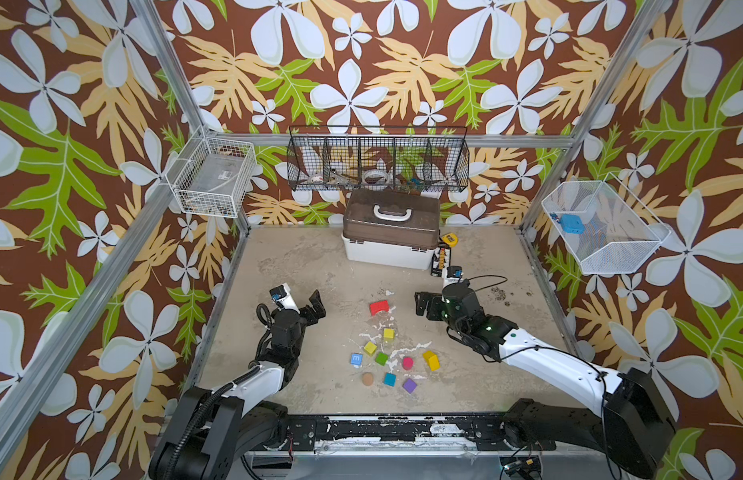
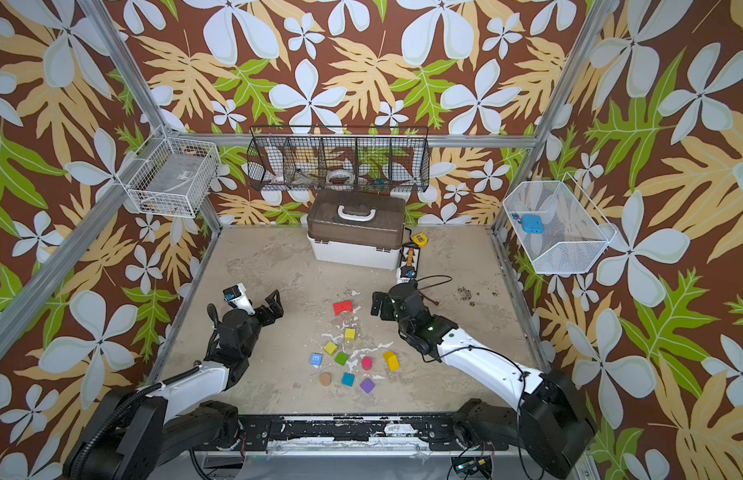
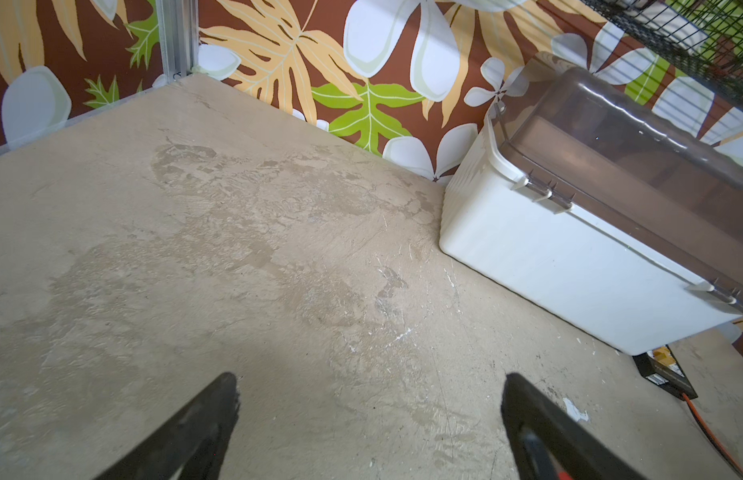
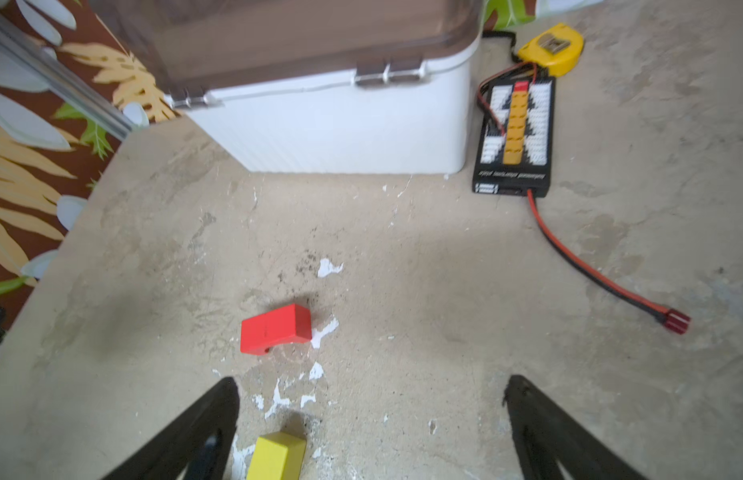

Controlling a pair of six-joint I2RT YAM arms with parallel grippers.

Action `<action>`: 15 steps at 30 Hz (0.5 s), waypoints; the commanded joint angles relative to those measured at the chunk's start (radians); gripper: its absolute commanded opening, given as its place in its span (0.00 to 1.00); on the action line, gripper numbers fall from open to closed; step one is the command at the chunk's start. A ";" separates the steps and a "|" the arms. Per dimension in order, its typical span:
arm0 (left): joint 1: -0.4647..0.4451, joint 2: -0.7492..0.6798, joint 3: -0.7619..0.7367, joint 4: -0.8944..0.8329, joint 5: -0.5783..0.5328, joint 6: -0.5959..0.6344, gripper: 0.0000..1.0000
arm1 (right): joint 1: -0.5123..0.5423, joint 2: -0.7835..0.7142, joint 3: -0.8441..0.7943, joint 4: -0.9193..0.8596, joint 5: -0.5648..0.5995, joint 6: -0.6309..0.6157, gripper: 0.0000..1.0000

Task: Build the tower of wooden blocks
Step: 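Move the open right gripper over the pink cylinder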

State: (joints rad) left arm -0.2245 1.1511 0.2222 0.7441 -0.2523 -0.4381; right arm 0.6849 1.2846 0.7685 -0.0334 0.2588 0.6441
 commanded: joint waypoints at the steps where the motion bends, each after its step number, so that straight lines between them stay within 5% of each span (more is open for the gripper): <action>1: 0.001 0.011 0.013 0.000 0.010 0.008 1.00 | 0.056 0.103 0.084 -0.074 0.103 0.051 0.90; 15: -0.004 0.100 0.075 0.010 0.042 0.032 1.00 | 0.246 0.256 0.121 -0.133 0.173 0.230 0.70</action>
State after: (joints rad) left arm -0.2268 1.2633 0.3054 0.7311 -0.2268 -0.4160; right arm 0.9165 1.5253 0.8707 -0.1356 0.3943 0.8368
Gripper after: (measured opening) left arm 0.998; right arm 0.707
